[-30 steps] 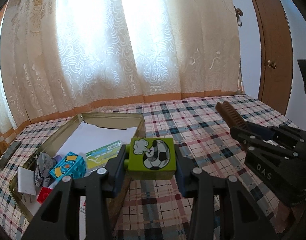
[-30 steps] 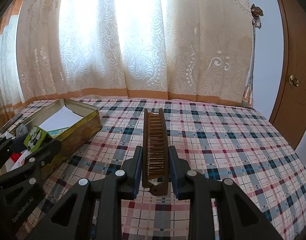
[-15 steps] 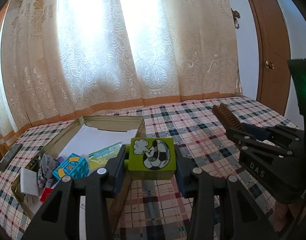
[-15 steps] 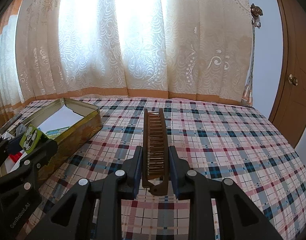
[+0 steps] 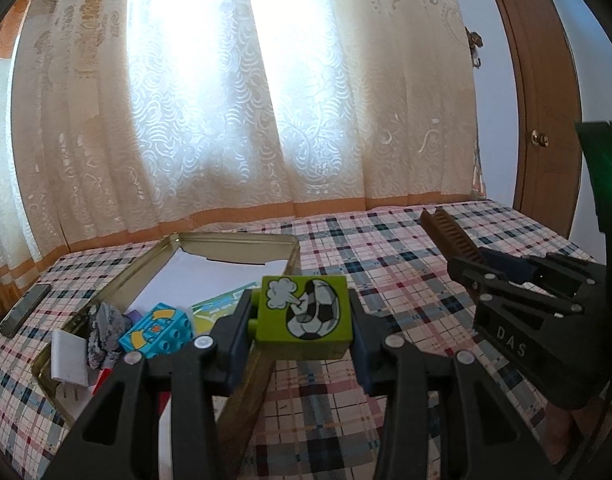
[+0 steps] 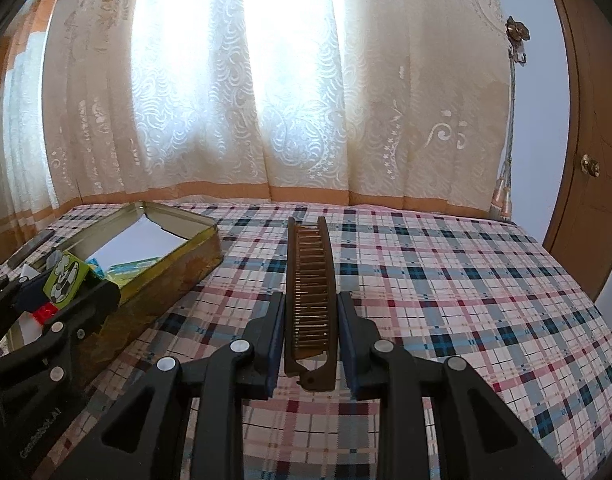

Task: Organize rigid objects
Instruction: 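Lift the comb and green block and carry them toward the gold tray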

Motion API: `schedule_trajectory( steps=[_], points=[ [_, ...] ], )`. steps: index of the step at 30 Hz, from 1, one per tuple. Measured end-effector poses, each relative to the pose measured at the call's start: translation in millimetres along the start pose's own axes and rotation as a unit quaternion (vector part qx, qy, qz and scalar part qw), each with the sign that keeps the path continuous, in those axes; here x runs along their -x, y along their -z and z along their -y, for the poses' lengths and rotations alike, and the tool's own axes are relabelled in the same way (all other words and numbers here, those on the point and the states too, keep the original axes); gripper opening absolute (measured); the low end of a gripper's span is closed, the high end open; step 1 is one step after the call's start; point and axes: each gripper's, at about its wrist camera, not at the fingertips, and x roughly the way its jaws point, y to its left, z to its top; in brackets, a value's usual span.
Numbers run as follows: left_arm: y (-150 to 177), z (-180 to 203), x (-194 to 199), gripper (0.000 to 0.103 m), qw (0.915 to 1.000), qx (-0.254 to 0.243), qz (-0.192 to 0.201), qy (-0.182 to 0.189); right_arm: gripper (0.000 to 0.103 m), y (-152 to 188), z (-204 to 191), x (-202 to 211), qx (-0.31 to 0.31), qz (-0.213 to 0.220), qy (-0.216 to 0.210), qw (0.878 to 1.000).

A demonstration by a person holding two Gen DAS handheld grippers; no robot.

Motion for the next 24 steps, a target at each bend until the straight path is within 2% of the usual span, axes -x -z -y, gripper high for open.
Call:
schedule_trajectory(
  steps=[24],
  points=[
    [7, -21, 18, 0.042, 0.9994, 0.023, 0.017, -0.019, 0.028, 4, -25, 12, 0.011, 0.016, -0.03, 0.999]
  ],
)
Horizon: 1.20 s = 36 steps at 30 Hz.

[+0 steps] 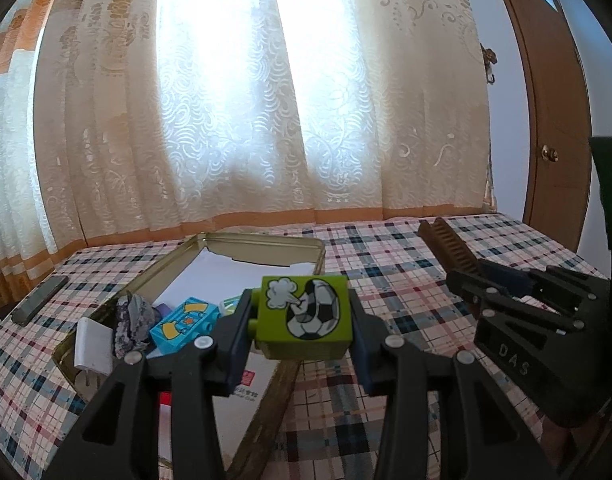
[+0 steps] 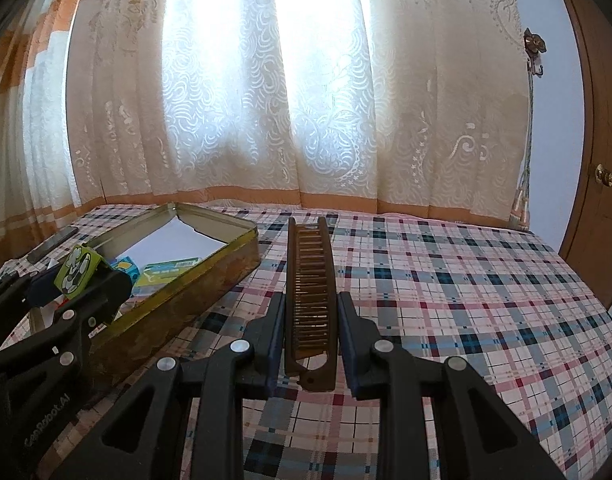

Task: Organize rigid objects
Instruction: 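Lift the comb and green block and carry them toward the gold tray, then lower the comb and green block into the tray and open both grippers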

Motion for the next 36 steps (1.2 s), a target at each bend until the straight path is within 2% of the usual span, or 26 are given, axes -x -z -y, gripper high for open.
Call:
schedule_trajectory(
  steps=[36],
  points=[
    [7, -48, 17, 0.042, 0.9985, 0.023, 0.006, -0.048, 0.028, 7, -62, 23, 0.041, 0.029, -0.053, 0.997]
  ],
)
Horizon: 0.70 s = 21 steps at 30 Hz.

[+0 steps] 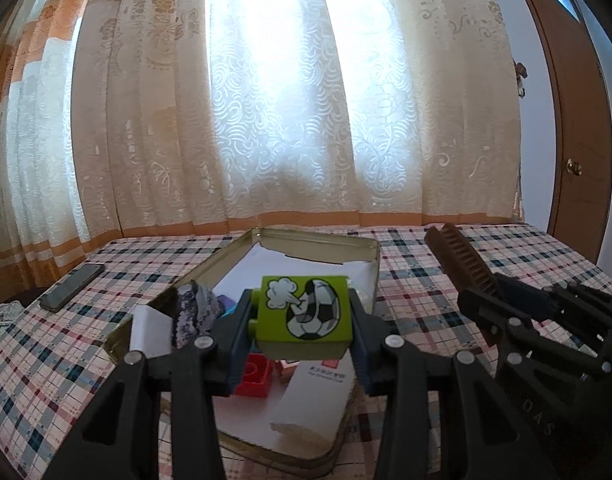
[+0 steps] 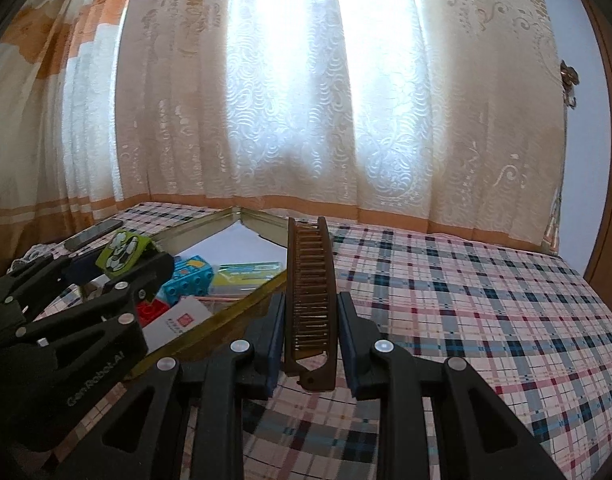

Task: Organize rigid objects
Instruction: 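Lower the comb and green block into the tray and open both grippers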

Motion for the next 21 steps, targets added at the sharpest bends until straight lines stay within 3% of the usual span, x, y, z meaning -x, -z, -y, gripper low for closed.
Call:
schedule_trajectory(
  steps=[13, 21],
  points=[
    [0, -55, -10, 0.042, 0.9983, 0.012, -0.039, -0.042, 0.028, -11, -28, -16, 0.024, -0.005, -0.054, 0.998],
    [-9, -76, -33, 0.042, 0.9953, 0.023, -0.089, -0.028, 0.028, -41, -43, -36, 0.025, -0.018, -0.095, 0.995]
  ],
)
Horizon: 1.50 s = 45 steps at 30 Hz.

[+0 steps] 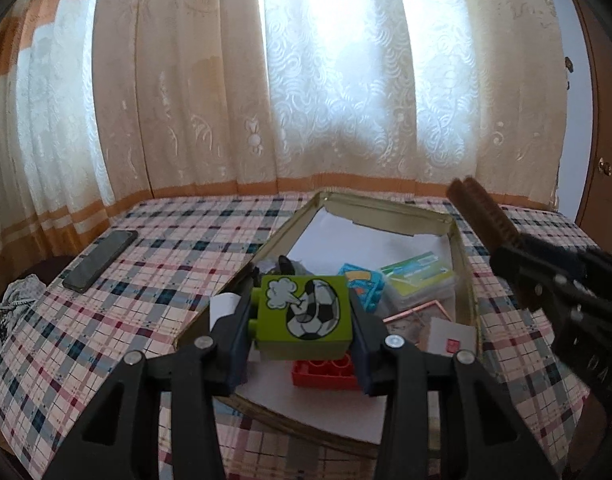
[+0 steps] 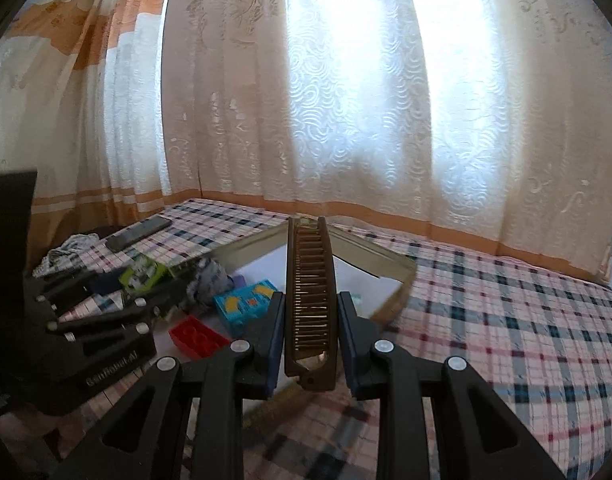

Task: Organize rigid objects
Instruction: 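Lower the comb and green block into the tray and open both grippers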

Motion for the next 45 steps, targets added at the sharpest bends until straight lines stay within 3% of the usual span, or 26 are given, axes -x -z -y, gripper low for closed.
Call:
schedule_trajectory(
  steps=[8, 21, 23, 25, 26, 28, 30, 33, 45],
  points=[
    [-10, 0, -22, 0.042, 0.9992, -0.011, -0.037, 0.009, 0.028, -21, 1, -40, -0.017, -0.046, -0.026, 0.998],
    [-8, 3, -40, 0.043, 0.9975, -0.026, -0.064, 0.013, 0.028, -13, 3, -77, -0.015, -0.102, -0.029, 0.994],
    [-7, 3, -40, 0.043, 0.9975, -0.027, -0.064, 0.014, 0.03, -13, 2, -75, -0.013, -0.098, -0.033, 0.995],
    [-7, 4, -39, 0.043, 0.9975, -0.028, -0.064, 0.014, 0.043, -15, 2, -73, -0.014, -0.093, -0.034, 0.995],
    [-8, 3, -38, 0.045, 0.9975, -0.028, -0.064, 0.013, 0.048, -16, 2, -72, -0.014, -0.091, -0.035, 0.995],
    [-8, 4, -37, 0.067, 0.9976, -0.029, -0.062, 0.012, 0.066, -17, 2, -69, -0.015, -0.085, -0.035, 0.996],
    [-9, 3, -31, 0.082, 0.998, -0.029, -0.055, 0.003, 0.071, -18, 3, -63, -0.016, -0.077, -0.029, 0.997],
    [-10, 2, -22, 0.095, 0.9986, -0.03, -0.043, -0.004, 0.076, -21, 4, -52, -0.015, -0.063, -0.013, 0.998],
    [-15, -22, 2, 0.101, 0.9992, 0.004, -0.025, -0.032, 0.079, -28, -8, -13, -0.004, -0.021, -0.02, 1.0]
  ],
)
